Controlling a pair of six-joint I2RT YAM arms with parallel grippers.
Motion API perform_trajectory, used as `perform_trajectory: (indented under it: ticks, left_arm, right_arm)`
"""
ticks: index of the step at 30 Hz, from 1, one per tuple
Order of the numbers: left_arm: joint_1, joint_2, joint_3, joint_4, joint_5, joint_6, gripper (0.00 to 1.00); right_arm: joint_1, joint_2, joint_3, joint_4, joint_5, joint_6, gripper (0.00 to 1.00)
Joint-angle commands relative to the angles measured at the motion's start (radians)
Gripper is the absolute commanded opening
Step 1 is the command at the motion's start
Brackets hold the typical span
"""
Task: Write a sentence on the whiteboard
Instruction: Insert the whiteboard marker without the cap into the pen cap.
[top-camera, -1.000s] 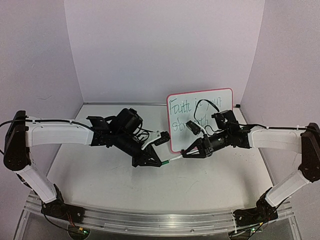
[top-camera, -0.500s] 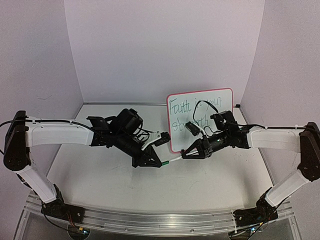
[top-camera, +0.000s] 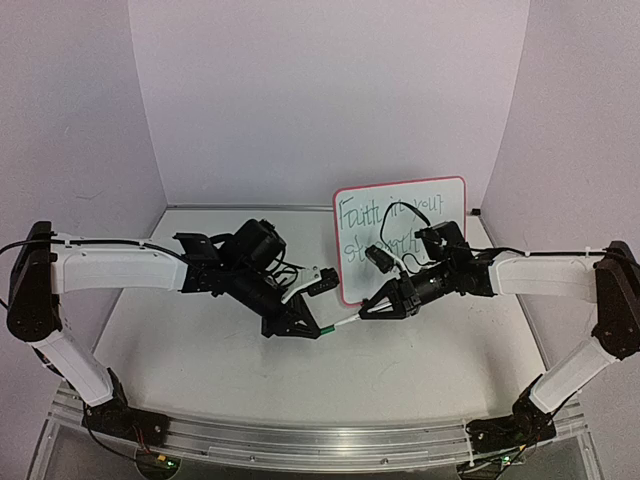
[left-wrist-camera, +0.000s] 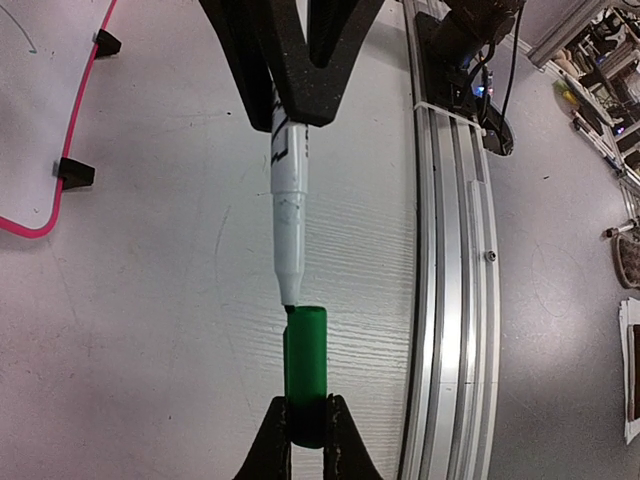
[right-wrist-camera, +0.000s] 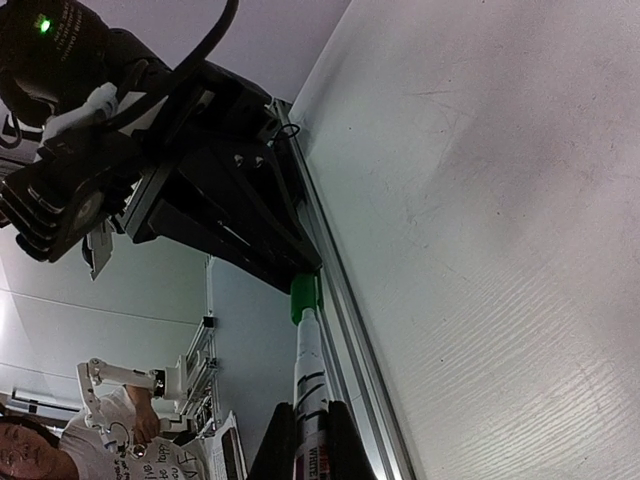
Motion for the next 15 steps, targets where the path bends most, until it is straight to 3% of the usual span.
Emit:
perform_trajectory:
  ticks: [1, 15]
  left_arm:
    - [-0.013, -0.045, -0.011, 0.075, 0.004, -0.009, 0.00]
    - [-0.011, -0.089, -0.061, 0.122, -0.001, -0.037, 0.00]
  right_arm:
    - [0.024, 0.007, 0.035, 0.038, -0.027, 0.001, 0.00]
    - [0.024, -0.057, -0.005, 0.038, 0.038, 0.011, 0.00]
